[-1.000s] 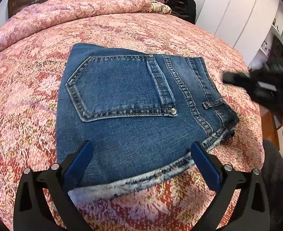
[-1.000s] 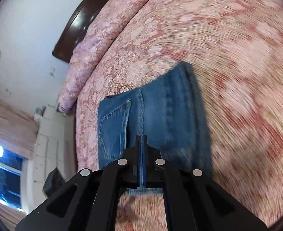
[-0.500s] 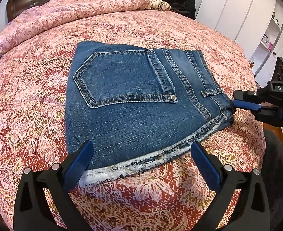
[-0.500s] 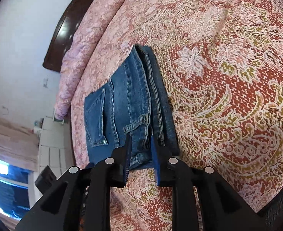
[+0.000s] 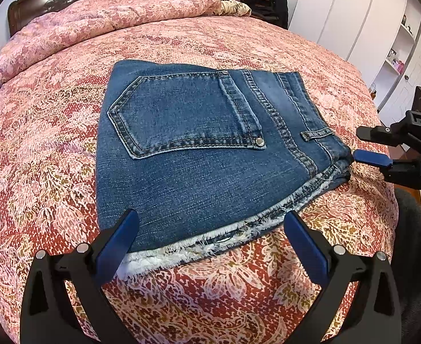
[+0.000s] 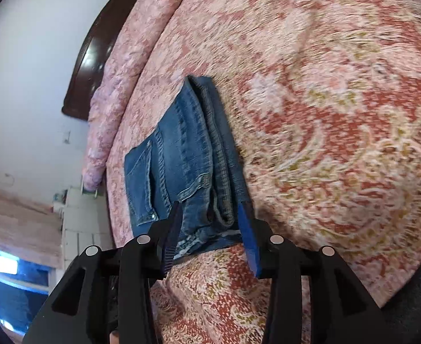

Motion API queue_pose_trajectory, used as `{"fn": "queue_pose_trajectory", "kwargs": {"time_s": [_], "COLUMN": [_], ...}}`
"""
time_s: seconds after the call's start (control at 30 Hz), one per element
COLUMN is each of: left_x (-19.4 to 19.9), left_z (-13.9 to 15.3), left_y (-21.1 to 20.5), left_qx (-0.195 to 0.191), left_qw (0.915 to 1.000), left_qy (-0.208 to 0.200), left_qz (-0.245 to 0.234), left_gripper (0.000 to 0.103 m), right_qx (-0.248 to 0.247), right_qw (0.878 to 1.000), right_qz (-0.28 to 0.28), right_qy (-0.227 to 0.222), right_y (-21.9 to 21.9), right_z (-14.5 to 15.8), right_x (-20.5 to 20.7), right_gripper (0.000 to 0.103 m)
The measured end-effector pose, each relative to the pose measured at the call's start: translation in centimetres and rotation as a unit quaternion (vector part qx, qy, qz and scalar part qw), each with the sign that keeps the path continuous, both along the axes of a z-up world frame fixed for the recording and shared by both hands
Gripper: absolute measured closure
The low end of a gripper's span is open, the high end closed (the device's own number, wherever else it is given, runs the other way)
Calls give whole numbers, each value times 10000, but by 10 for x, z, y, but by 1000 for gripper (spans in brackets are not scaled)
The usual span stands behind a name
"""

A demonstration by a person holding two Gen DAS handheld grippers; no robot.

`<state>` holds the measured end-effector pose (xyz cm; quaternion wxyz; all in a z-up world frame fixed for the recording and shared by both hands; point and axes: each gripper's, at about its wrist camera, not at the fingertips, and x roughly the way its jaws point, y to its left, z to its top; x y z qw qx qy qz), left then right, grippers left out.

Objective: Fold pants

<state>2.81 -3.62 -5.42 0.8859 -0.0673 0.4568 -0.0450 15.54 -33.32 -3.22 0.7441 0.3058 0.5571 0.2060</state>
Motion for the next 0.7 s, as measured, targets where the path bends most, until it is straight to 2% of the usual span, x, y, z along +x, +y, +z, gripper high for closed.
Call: {"fn": "queue_pose_trajectory", "kwargs": {"time_s": [0.1,0.17,0.2,0.23,0.27,0.3,0.33,0.37,0.43,0.5,0.6,0.7], "left_x": [0,-1,-2,-5,-9,-14,-20,-25,-31,-31,-23,-16], "left_z": [1,1,3,8,13,19,25,30,33,29,17,7], "left_y": [1,1,0,-1,-2,-3,-8,-17,-40,-59,-58,-51], "left_qx": [-38,-24,-9,-66,-303,-757,-1309,-1803,-2155,-2009,-2100,-1847], "left_qw": [10000,10000,10000,9999,9993,9964,9893,9787,9649,9637,9657,9748], "left_qy": [-2,0,-5,-91,-197,-303,-402,-461,-421,-371,-341,-351], "left_qz": [5,15,37,53,-38,-240,-514,-869,-1442,-1719,-1489,-1198], "left_gripper": [2,2,2,3,3,3,3,3,3,3,3,3], "right_qx": [-60,-195,-302,-359,-336,-134,199,677,1241,1890,2356,2555], "right_qw": [9999,9986,9974,9962,9947,9954,9966,9959,9913,9816,9715,9666], "right_qz": [120,375,501,620,785,783,683,522,360,207,160,64], "right_qy": [-19,-310,-430,-504,-577,-540,-420,-302,-245,-199,-191,-175], "right_y": [11,21,27,31,37,38,36,32,32,33,38,40], "right_z": [-4,1,4,7,9,9,9,9,14,21,30,32], "right_x": [2,1,0,1,1,2,3,7,10,12,16,18], "right_gripper": [64,64,71,82,86,87,88,88,88,88,88,88]}}
